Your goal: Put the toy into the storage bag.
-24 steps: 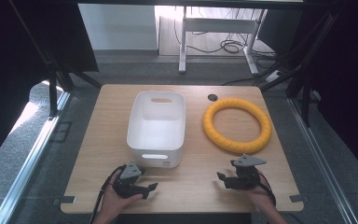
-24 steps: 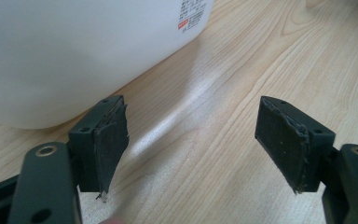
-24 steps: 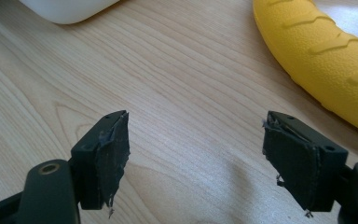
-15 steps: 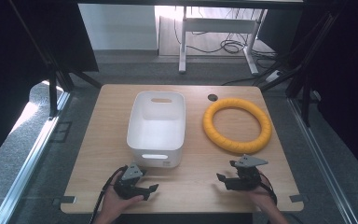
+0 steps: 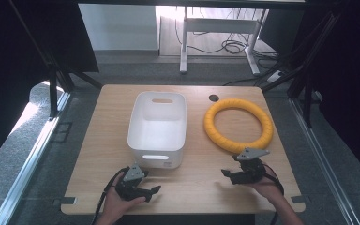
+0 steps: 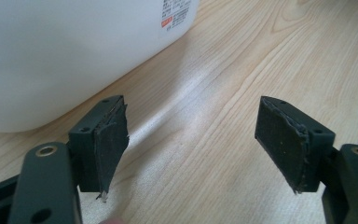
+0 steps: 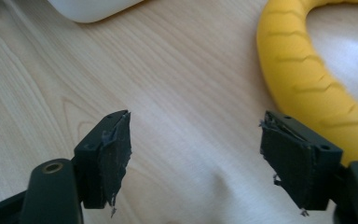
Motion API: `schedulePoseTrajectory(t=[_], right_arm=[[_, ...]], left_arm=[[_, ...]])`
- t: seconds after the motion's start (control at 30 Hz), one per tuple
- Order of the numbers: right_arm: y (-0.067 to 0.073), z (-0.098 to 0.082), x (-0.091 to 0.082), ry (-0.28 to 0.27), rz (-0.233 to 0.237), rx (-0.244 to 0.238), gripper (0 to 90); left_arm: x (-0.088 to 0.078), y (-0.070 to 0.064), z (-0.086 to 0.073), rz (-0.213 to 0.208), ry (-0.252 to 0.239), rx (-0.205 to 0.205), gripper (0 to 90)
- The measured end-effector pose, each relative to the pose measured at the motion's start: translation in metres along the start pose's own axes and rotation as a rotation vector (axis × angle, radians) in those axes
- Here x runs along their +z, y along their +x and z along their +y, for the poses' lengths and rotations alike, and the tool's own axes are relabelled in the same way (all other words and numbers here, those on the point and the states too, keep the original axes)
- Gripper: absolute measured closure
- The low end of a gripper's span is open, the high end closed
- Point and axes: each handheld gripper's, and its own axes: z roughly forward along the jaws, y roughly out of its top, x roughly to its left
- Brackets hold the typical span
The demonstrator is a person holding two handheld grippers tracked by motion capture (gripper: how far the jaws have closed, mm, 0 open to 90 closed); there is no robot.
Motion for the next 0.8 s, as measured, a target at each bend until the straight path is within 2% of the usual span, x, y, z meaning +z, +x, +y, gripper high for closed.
schedulePoseTrajectory(t=[0.03, 0.07, 0.2, 0.23, 0.3, 0.37, 0.43, 0.47, 0.5, 0.53, 0.6, 0.63, 0.67, 0.8], right_arm=[[0.000, 0.000, 0.000, 0.000, 0.000, 0.000, 26.4], [-0.007, 0.011, -0.002, 0.022, 0.000, -0.027, 27.5], [-0.018, 0.024, -0.002, 0.052, -0.008, -0.035, 29.4], [-0.028, 0.032, 0.000, 0.077, -0.026, -0.042, 30.1], [-0.031, 0.034, 0.002, 0.088, -0.031, -0.044, 30.3], [-0.046, 0.044, 0.008, 0.124, -0.056, -0.045, 31.5], [-0.050, 0.046, 0.010, 0.135, -0.061, -0.049, 31.4], [-0.058, 0.051, 0.016, 0.165, -0.058, -0.058, 31.5], [-0.058, 0.051, 0.016, 0.165, -0.058, -0.058, 31.5], [-0.065, 0.055, 0.022, 0.207, -0.060, -0.071, 31.3], [-0.072, 0.057, 0.028, 0.231, -0.050, -0.071, 31.3], [-0.072, 0.057, 0.028, 0.231, -0.050, -0.071, 31.3], [-0.077, 0.058, 0.036, 0.266, -0.030, -0.074, 31.1], [-0.080, 0.058, 0.047, 0.300, -0.010, -0.072, 30.8]], left_arm=[[0.000, 0.000, 0.000, 0.000, 0.000, 0.000, 25.5], [0.001, 0.000, 0.001, -0.003, 0.001, 0.002, 25.5], [0.002, 0.000, 0.000, -0.001, 0.006, 0.000, 25.5], [0.002, 0.000, 0.000, 0.001, 0.006, -0.002, 25.5], [0.002, 0.001, 0.001, 0.003, 0.005, -0.004, 25.5], [0.002, 0.001, 0.001, 0.006, 0.005, -0.004, 25.5], [0.002, 0.001, 0.001, 0.007, 0.005, -0.004, 25.5], [0.002, 0.001, 0.000, 0.006, 0.005, -0.005, 25.5], [0.002, 0.001, 0.000, 0.006, 0.005, -0.005, 25.6], [0.002, 0.001, 0.000, 0.006, 0.005, -0.005, 25.5], [0.004, 0.001, 0.000, 0.003, 0.011, -0.003, 25.5], [0.004, 0.001, 0.000, 0.003, 0.011, -0.003, 25.6], [0.004, 0.001, -0.001, 0.003, 0.012, -0.003, 25.5], [0.004, 0.002, -0.001, 0.001, 0.011, -0.004, 25.5]])
